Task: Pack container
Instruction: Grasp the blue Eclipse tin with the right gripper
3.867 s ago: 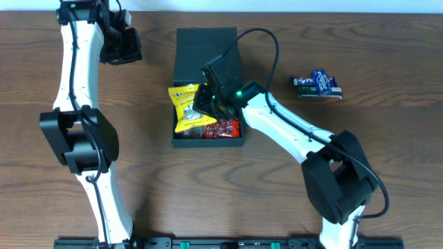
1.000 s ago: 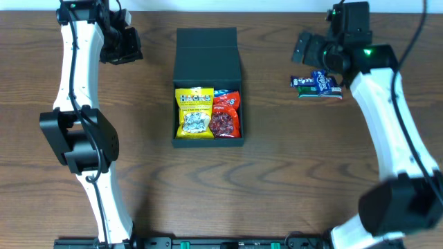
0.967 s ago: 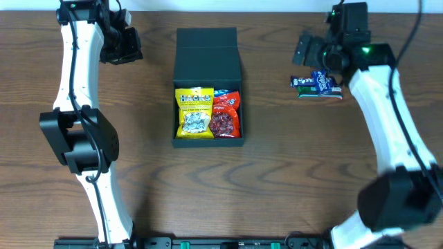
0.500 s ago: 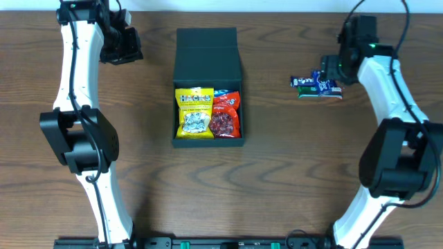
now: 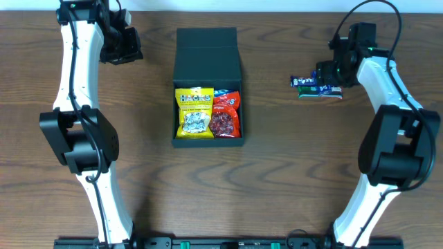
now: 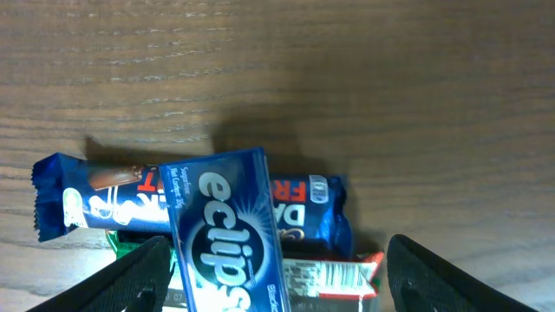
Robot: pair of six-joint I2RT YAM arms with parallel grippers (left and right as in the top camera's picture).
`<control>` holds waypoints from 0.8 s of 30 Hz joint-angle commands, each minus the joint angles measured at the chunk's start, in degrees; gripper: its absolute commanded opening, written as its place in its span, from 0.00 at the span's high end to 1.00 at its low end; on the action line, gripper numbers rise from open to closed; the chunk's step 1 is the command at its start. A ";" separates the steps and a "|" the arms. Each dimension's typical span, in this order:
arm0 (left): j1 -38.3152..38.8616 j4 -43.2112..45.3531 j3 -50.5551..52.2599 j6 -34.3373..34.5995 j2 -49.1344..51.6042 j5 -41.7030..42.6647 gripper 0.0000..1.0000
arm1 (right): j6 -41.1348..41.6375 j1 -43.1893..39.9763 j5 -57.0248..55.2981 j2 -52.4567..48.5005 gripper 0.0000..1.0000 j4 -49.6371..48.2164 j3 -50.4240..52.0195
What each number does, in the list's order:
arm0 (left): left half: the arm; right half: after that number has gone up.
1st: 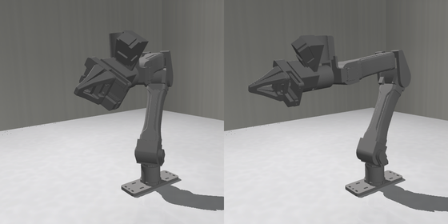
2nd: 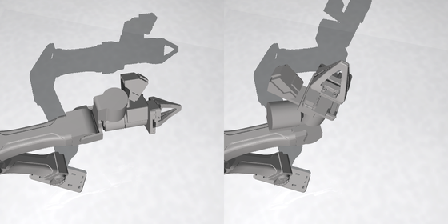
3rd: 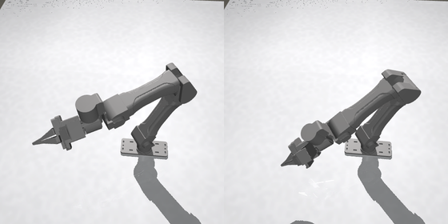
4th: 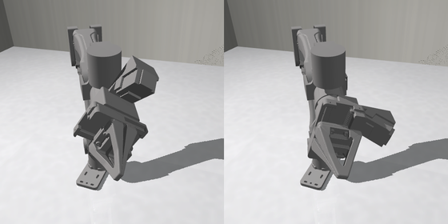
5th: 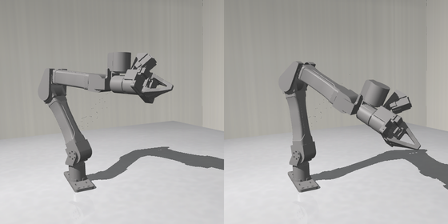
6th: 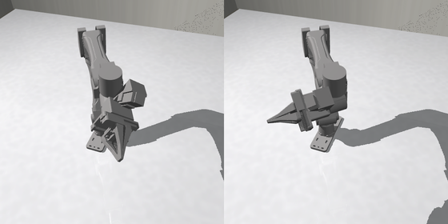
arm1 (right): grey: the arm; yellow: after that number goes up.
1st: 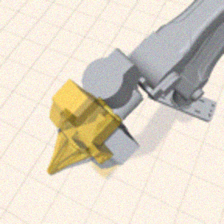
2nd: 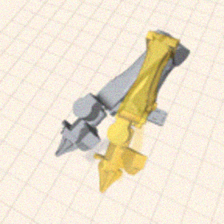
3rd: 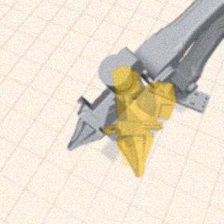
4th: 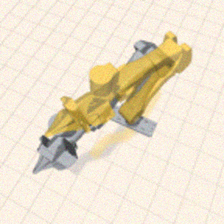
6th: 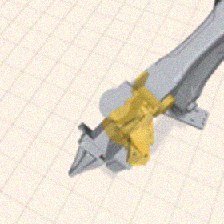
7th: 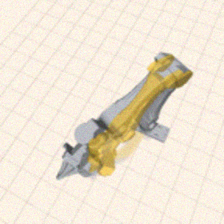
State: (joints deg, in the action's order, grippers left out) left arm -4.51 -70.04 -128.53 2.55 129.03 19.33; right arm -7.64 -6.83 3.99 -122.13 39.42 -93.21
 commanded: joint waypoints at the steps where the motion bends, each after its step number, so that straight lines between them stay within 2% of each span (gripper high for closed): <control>1: -0.33 0.02 -1.42 -0.61 0.28 0.22 0.74 | -2.19 0.17 2.97 -0.83 0.23 -0.22 0.22; 14: -0.33 0.22 -1.42 -0.61 0.28 0.22 0.74 | -2.29 0.31 4.44 -3.08 0.30 0.07 0.22; 18: -0.33 0.24 -1.42 -0.63 0.28 0.22 0.74 | -2.29 0.90 4.42 -3.63 0.35 0.17 0.22; 22: -0.33 0.26 -1.42 -0.63 0.28 0.20 0.74 | -2.29 1.62 4.39 -3.63 0.45 0.02 0.22; 24: -0.33 0.26 -1.42 -0.63 0.28 0.20 0.73 | -2.25 1.68 4.39 -3.63 0.45 0.02 0.22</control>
State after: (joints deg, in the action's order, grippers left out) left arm -4.51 -69.89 -128.53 2.55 129.01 19.33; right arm -9.54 -6.00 7.92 -124.90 39.48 -93.21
